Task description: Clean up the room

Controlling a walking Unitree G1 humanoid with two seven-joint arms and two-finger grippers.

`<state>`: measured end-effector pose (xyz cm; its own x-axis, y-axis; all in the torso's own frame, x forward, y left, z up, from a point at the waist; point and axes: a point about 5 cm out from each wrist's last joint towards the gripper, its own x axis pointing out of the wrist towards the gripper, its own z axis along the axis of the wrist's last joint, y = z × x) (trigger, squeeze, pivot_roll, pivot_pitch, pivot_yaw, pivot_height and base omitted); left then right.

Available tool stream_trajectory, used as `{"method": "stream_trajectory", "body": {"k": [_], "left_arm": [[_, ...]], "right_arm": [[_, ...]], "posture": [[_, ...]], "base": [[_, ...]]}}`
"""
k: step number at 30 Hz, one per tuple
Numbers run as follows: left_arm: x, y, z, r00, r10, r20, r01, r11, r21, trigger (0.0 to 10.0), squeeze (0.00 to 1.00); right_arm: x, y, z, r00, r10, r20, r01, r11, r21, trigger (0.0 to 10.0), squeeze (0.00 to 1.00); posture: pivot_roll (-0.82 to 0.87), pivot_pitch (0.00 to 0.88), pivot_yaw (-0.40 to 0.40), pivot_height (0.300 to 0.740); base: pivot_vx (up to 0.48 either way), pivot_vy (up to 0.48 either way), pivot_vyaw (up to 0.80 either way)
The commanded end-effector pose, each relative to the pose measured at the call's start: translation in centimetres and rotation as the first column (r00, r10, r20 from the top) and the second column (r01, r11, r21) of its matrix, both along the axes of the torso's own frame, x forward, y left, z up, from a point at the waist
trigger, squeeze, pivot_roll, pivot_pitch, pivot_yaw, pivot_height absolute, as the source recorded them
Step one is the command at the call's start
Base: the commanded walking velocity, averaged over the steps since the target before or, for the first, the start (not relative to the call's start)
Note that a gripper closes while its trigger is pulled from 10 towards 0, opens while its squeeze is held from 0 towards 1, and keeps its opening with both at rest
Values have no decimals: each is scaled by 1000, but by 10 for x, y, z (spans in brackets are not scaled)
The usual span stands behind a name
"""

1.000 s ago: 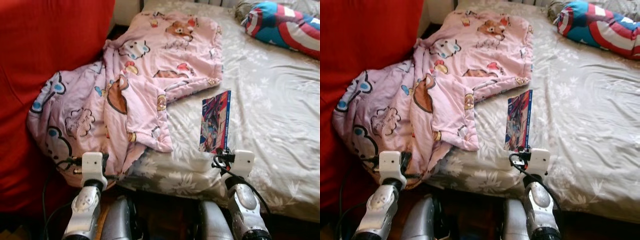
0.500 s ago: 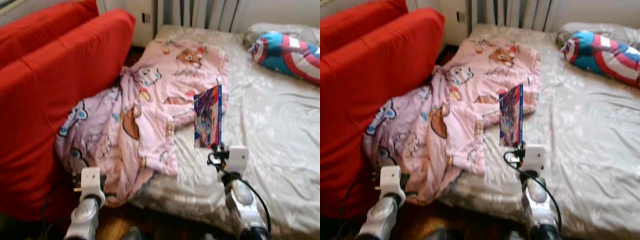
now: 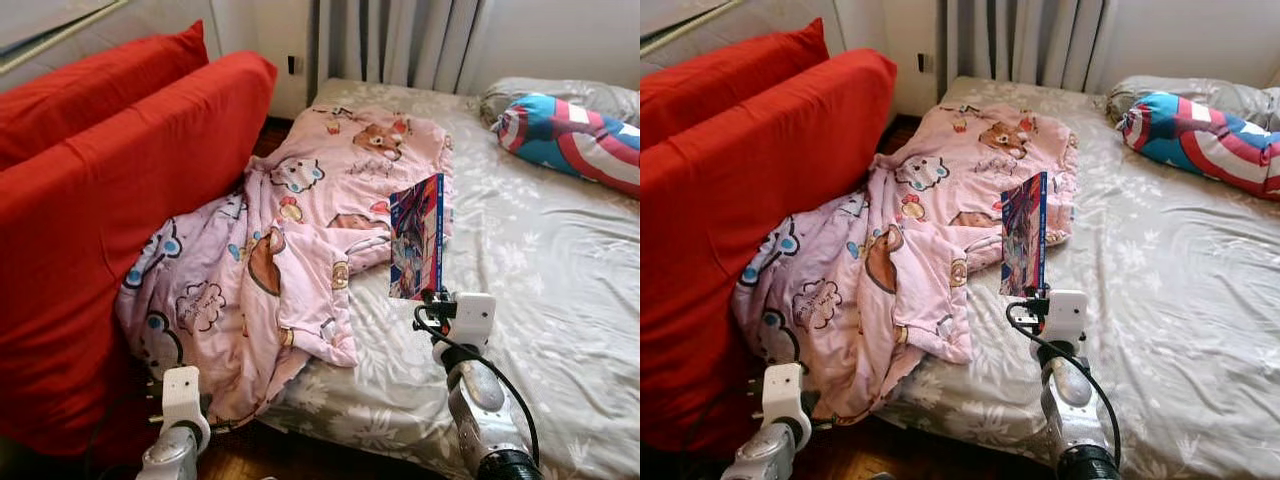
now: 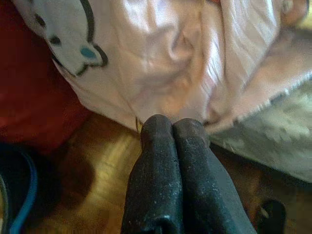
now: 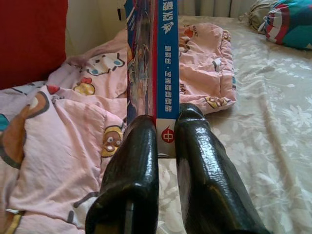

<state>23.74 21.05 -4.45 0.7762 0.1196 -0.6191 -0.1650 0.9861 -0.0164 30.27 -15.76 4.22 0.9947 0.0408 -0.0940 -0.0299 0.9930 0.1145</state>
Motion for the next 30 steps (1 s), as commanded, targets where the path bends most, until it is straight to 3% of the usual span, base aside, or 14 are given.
{"method": "stream_trajectory", "body": {"k": [1, 4, 10, 14, 21, 27, 30], "left_arm": [[-5, 1, -4, 1000, 7, -30, -8, 1000, -10, 10000, 0], [-7, 2, -6, 995, 87, -57, -89, 995, -39, 10000, 0], [-2, -1, -5, 997, 58, -58, -60, 998, -28, 10000, 0], [-15, -3, -14, 993, 31, -118, -31, 1000, 5, 10000, 0], [-33, 2, -24, 982, 61, -179, -65, 998, -16, 10000, 0], [-54, 6, -35, 966, 47, -253, -42, 999, 25, 10000, 0], [-56, 6, -35, 965, 41, -259, -34, 999, 32, 10000, 0]], "right_arm": [[5, 0, 7, 999, -6, 32, 5, 1000, 6, 10000, 0], [4, 4, 5, 1000, 8, 24, -9, 1000, 11, 10000, 0], [3, 7, 5, 1000, 11, 26, -12, 1000, 22, 10000, 0], [3, 8, 4, 1000, 15, 25, -15, 1000, 15, 10000, 0], [0, 10, 1, 1000, 16, 18, -16, 1000, 10, 10000, 0], [0, 10, 1, 1000, -4, 30, 3, 1000, 12, 10000, 0], [0, 10, 1, 1000, -4, 29, 4, 1000, 12, 10000, 0]], "posture": [[-58, 17, 4, 740], [-62, 10, 8, 740], [-60, 10, 9, 740], [-71, 4, 14, 740], [-67, 0, 14, 740], [-72, 0, 21, 740], [-72, 0, 21, 740]], "base": [[0, 0, 0], [0, 0, -800], [0, 0, -800], [0, 0, -800], [0, 0, -800], [0, 0, 0], [0, 0, 0]]}}
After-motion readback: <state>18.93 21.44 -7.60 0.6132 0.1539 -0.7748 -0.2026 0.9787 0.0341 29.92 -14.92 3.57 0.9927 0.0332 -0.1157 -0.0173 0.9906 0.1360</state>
